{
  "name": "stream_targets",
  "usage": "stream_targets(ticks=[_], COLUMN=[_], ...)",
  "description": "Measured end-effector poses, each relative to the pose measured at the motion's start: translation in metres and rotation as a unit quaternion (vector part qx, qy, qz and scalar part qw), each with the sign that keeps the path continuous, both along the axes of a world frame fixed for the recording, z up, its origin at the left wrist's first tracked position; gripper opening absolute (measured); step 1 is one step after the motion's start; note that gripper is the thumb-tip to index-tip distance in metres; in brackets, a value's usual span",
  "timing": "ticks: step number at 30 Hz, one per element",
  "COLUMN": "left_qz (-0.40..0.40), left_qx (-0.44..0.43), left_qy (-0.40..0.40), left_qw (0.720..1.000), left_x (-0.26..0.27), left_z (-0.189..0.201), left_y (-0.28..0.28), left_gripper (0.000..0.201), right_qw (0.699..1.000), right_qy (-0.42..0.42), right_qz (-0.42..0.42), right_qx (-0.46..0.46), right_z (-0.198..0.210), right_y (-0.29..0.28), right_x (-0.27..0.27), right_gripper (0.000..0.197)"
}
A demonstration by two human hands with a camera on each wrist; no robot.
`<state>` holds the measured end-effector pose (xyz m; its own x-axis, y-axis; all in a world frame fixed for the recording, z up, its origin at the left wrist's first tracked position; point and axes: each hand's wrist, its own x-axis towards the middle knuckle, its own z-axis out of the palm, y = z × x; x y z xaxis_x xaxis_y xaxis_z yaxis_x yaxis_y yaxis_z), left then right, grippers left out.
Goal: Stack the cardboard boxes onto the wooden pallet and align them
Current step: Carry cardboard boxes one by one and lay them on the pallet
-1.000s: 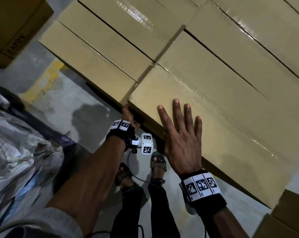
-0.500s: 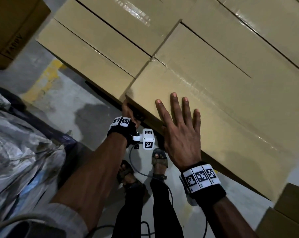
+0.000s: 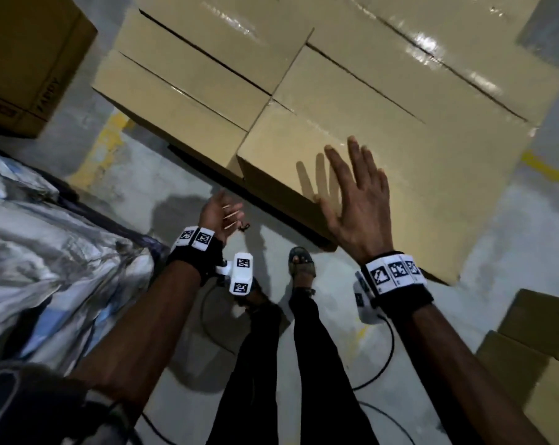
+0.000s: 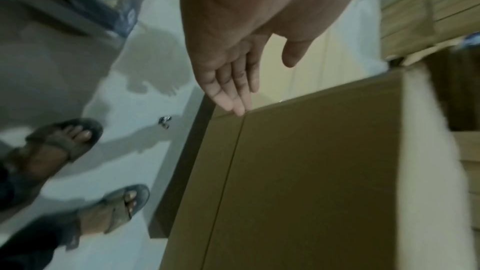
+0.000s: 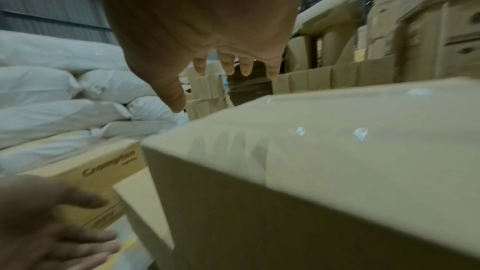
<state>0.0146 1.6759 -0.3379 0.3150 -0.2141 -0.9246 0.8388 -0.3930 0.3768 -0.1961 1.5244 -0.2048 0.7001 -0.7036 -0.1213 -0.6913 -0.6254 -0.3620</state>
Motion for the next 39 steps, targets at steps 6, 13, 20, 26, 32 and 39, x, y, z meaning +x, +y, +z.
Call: stream_targets(ticks=[6, 13, 20, 26, 32, 39], left_qz=[-0.393, -0.585, -0.675, -0.711, -0.736, -0.807], left_qx=[0.043, -0.160, -0.208, -0.263, -0.322, -0.357], left_qy=[-0.437, -0.416, -0.462, -0.442, -0.423, -0.383], left_qw=[0.807, 0.678, 0.537, 0.480, 0.419, 0.272], left_x=[-0.017, -0.088, -0.193, -0.336, -0.495, -0.669], left_z=[0.143, 0.267, 0.333, 0.352, 0.359, 0.354], left_y=[0.020, 0.005, -0.021, -0.030, -0.023, -0.010], left_gripper=[0.040, 0.037, 0.044, 0.050, 0.038, 0.040], right_qw=[0.993, 0.985, 0.962, 0.923, 0.870, 0.788], right_qy=[-0.075, -0.095, -0.115, -0.142, -0.143, -0.191], right_qz=[-0.091, -0.137, -0.245, -0.356, -0.467, -0.580], right_qx=[0.027, 0.053, 0.045, 0.037, 0.067, 0.079], right_z=[0.079, 0.139, 0.170, 0.173, 0.162, 0.142], right_y=[0.015, 0.070, 0.098, 0.150, 0.216, 0.273], right_x=[-0.052, -0.127, -0.245, -0.388, -0.537, -0.688], right_gripper=[0.063, 0.047, 0.046, 0.044, 0.043, 0.043])
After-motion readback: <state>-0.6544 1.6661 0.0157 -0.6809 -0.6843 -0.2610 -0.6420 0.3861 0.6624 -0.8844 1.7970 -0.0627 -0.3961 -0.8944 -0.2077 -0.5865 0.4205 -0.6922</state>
